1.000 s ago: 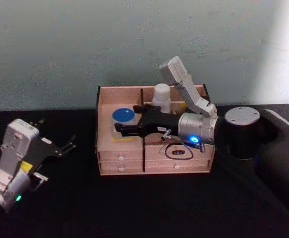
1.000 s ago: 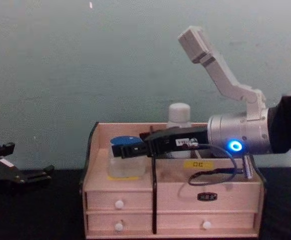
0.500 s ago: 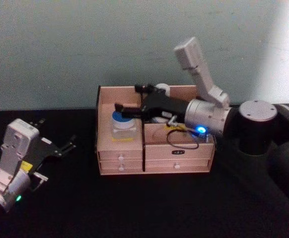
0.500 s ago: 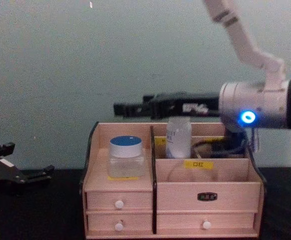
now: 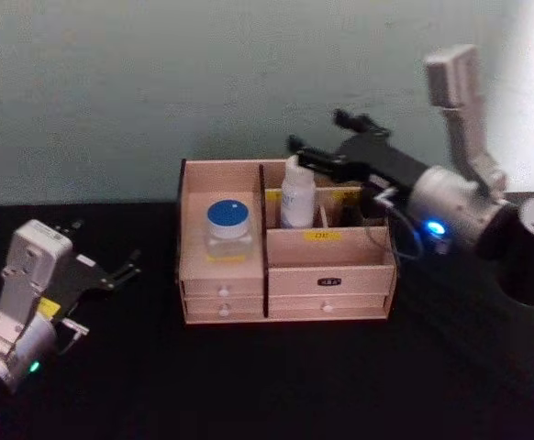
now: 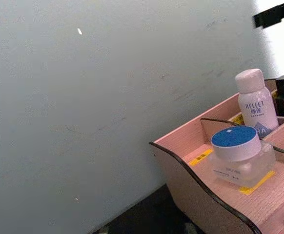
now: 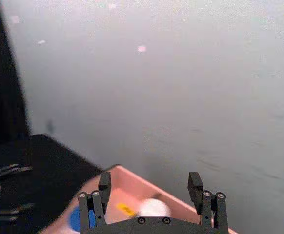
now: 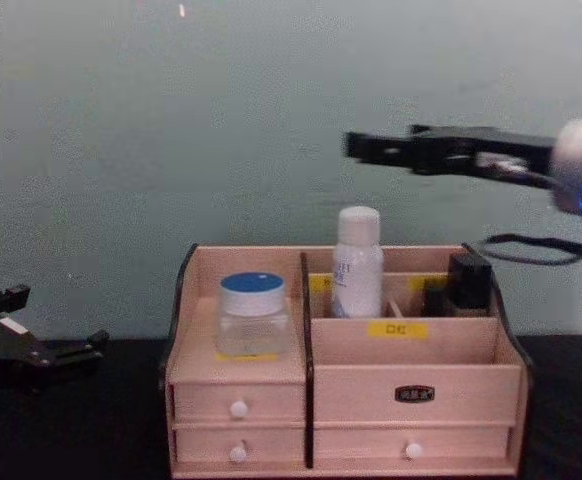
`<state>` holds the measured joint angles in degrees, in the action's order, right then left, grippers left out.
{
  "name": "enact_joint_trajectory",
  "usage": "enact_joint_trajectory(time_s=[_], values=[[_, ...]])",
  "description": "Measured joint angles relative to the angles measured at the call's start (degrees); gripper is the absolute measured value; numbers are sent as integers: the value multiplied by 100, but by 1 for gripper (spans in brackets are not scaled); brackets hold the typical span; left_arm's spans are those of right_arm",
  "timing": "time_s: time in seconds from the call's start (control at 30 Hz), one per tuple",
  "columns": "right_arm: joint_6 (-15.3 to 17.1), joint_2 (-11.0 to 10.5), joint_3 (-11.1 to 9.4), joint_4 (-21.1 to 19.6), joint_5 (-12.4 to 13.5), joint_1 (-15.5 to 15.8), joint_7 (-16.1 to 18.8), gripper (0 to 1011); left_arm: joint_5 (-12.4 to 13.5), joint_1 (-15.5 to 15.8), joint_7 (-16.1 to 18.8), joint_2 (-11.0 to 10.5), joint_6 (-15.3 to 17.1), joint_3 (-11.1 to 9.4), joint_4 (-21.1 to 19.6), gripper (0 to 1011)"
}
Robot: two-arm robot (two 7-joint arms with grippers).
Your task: Pick up the facial cleanser and watermelon frost from the table and place them into the tiered storage box.
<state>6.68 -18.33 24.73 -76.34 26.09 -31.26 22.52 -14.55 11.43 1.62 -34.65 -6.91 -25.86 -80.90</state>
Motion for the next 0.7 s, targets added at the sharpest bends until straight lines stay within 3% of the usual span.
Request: enact_joint_trajectory(time_s=[0.33,0.53,0.7], values=[[-358,-241,-711,-522,-266,822,-921,1002,0,0,0,0,0,0,0,1002],[-504,-246,-992,-603,-472,1260,-1382,1003,0,0,0,0,0,0,0,1001],[-603,-167,-1103,-545,-623,1461,-1609,1002,0,0,0,0,0,0,0,1001]])
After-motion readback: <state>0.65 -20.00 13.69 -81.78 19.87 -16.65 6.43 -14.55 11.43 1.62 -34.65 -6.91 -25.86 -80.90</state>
